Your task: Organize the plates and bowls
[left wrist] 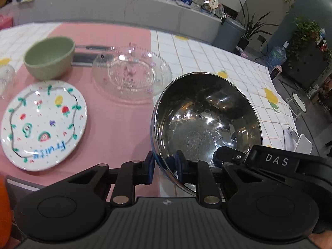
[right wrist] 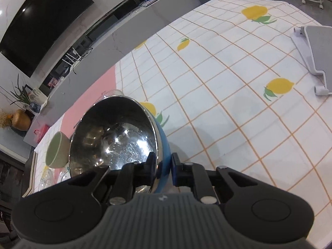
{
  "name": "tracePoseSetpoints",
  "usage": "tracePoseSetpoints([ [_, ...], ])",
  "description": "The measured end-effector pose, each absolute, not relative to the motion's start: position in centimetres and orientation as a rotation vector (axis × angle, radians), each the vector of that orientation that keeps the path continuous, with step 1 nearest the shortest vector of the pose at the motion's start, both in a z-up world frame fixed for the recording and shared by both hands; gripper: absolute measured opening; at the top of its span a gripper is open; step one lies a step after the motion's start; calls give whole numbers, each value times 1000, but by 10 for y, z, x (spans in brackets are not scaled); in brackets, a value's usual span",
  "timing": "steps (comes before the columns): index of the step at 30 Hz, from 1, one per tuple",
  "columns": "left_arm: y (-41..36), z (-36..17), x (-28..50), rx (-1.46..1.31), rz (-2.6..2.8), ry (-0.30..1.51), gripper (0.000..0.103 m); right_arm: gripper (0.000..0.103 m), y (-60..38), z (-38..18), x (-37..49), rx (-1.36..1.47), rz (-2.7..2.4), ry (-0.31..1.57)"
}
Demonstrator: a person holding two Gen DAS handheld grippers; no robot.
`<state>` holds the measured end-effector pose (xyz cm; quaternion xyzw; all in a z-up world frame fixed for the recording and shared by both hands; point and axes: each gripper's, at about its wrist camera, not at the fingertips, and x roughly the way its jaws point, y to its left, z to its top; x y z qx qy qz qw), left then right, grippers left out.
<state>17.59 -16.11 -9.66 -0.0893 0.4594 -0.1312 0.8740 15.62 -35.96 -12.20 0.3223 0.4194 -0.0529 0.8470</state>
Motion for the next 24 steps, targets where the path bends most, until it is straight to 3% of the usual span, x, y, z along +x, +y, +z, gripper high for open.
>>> tracePoseSetpoints([
  [9, -150, -71, 159, -161, -261, 906, 23, 12, -348, -97, 148, 690, -75, 880],
  [24, -106, -19, 122, -164, -255, 833, 21, 12, -283, -29, 110, 455, -49, 782],
])
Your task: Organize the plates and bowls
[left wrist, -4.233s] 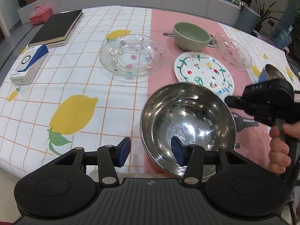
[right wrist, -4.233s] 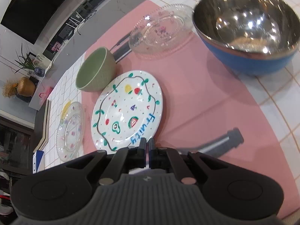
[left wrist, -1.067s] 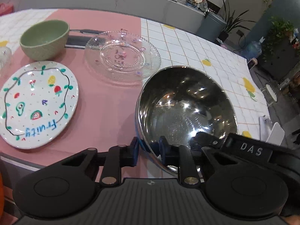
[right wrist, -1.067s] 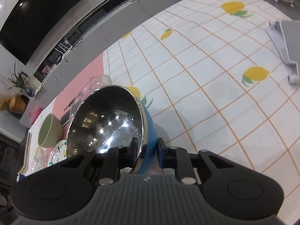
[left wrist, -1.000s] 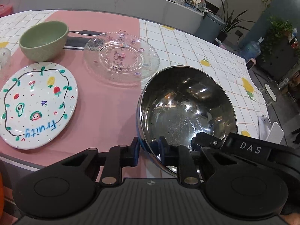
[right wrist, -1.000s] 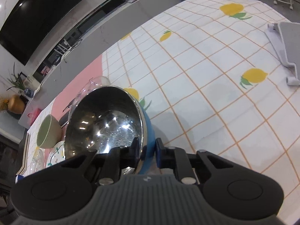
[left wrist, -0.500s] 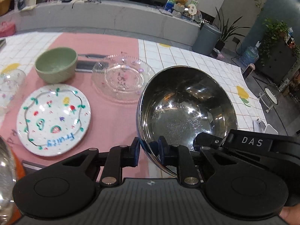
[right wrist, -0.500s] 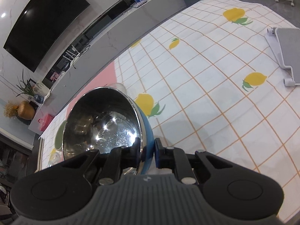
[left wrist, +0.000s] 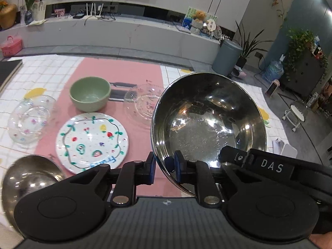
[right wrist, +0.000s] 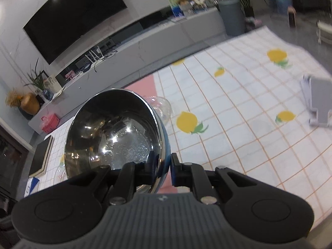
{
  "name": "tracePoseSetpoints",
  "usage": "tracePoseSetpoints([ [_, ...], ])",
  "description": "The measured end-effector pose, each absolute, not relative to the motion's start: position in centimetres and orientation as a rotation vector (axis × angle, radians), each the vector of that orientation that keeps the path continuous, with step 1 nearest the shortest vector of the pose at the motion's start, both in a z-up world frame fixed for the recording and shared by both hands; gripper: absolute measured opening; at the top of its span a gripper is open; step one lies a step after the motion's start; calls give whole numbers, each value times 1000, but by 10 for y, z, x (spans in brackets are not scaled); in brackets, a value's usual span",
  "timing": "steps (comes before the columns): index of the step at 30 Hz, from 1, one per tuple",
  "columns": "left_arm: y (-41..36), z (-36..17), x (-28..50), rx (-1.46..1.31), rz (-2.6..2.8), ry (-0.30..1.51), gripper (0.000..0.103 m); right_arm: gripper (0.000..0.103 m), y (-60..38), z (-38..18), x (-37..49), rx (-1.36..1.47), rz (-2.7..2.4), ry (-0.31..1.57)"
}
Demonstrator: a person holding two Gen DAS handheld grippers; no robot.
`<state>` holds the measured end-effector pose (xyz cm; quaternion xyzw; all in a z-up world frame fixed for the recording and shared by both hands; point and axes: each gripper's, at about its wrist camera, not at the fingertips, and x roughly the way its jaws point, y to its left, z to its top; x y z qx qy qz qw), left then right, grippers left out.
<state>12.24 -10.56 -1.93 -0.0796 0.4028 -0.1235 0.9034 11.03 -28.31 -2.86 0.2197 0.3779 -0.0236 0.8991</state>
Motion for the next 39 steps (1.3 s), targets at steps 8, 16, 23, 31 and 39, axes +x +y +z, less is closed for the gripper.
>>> tracePoseSetpoints([
  [8, -68, 22, 100, -193, -237, 784, 21, 12, -239, 21, 84, 410, -36, 713],
  [16, -27, 47, 81, -206, -156, 732, 20, 12, -176, 54, 74, 302, 12, 690],
  [23, 5, 51, 71, -260, -118, 732, 20, 12, -137, 67, 65, 252, 38, 681],
  [31, 29, 40, 65, -280, -68, 796, 20, 12, -117, 55, 59, 246, 76, 729],
  [39, 45, 17, 69, -272, -53, 870, 20, 12, -98, 27, 64, 224, 93, 801],
])
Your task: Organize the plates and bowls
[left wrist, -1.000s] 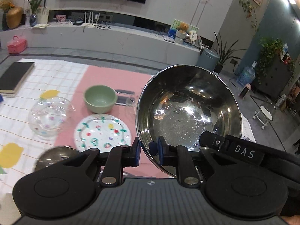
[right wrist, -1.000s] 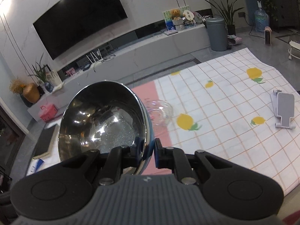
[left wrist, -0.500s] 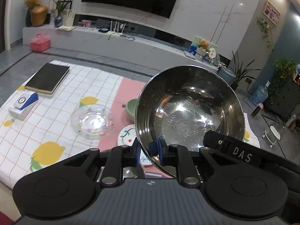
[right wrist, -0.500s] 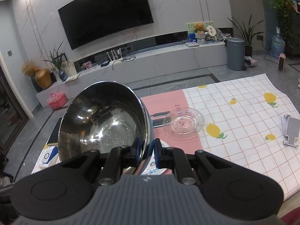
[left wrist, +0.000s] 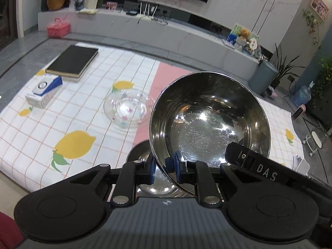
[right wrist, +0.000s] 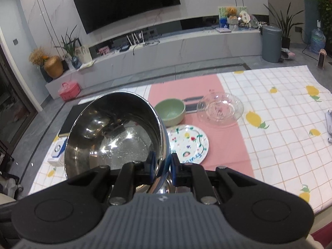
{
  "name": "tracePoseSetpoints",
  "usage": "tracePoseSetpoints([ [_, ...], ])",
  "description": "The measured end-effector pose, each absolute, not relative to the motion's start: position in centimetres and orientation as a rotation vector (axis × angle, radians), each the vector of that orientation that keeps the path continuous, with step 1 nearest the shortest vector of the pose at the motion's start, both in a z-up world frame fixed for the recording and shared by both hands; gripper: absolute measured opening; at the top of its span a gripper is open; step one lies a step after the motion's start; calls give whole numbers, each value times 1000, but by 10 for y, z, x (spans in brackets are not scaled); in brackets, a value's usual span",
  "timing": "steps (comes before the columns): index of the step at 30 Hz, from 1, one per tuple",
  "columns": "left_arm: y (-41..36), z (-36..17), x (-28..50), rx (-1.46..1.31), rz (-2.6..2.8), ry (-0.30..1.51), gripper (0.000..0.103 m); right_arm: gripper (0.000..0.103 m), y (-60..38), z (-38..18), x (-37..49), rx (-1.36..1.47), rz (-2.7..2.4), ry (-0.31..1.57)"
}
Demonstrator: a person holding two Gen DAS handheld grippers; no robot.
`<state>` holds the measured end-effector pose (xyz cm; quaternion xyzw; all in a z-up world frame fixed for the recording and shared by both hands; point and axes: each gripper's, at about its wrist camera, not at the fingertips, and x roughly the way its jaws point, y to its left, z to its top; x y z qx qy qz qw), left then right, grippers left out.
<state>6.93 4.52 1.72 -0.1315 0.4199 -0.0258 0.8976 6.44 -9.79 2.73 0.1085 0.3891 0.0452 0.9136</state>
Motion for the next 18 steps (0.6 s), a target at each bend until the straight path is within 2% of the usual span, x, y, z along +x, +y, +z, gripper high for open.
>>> tracePoseSetpoints([
  [9, 53, -14, 78, -222, -1, 959, 20, 15, -90, -23, 79, 234, 105, 935],
  [18, 54, -33, 86, -199, 21, 1031, 20, 14, -84, -53, 88, 217, 98, 992],
])
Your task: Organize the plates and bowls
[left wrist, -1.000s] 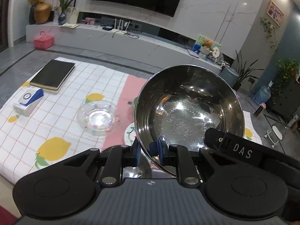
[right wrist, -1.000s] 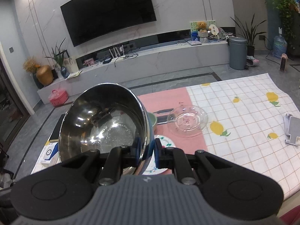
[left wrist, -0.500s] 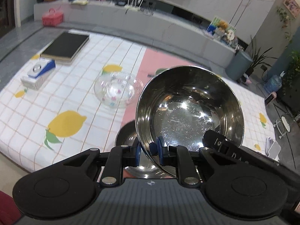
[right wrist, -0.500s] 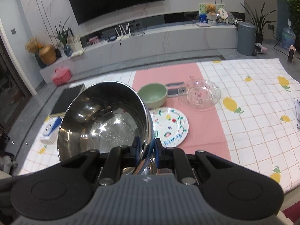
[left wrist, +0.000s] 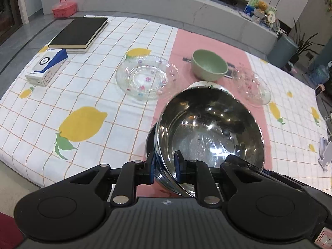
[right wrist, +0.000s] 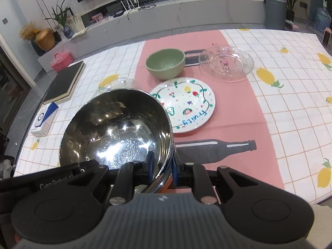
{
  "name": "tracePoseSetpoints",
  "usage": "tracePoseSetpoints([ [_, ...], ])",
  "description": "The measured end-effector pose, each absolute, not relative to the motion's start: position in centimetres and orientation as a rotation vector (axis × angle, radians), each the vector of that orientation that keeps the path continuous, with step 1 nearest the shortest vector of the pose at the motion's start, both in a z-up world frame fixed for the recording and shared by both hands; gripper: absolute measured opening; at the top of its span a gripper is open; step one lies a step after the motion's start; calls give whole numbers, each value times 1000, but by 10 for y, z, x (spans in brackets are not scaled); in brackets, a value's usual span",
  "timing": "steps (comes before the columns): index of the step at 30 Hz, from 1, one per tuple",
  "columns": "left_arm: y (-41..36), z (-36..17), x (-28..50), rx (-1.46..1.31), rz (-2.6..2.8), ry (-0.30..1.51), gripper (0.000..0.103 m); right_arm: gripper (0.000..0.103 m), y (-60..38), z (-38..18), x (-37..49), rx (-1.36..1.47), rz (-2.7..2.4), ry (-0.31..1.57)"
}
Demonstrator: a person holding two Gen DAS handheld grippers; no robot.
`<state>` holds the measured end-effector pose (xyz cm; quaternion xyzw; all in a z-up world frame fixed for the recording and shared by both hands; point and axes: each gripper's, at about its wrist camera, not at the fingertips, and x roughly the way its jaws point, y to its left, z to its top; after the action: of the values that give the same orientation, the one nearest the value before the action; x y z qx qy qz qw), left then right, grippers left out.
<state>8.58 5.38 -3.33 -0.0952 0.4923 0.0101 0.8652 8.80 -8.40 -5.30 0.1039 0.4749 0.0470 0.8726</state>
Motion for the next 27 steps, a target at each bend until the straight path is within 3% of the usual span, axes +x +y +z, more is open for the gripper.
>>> tracePoseSetpoints([
  [17, 54, -51, 99, -153, 68, 1064, 24, 14, -82, -68, 95, 198, 71, 954],
  [22, 53, -56, 102, -117, 95, 1087, 35, 20, -86, -71, 94, 218, 60, 949],
  [24, 54, -56, 103, -113, 98, 1078, 45, 22, -87, -73, 95, 220, 54, 952],
  [27, 56, -57, 105, -99, 117, 1072, 48, 23, -88, -77, 97, 230, 51, 969],
])
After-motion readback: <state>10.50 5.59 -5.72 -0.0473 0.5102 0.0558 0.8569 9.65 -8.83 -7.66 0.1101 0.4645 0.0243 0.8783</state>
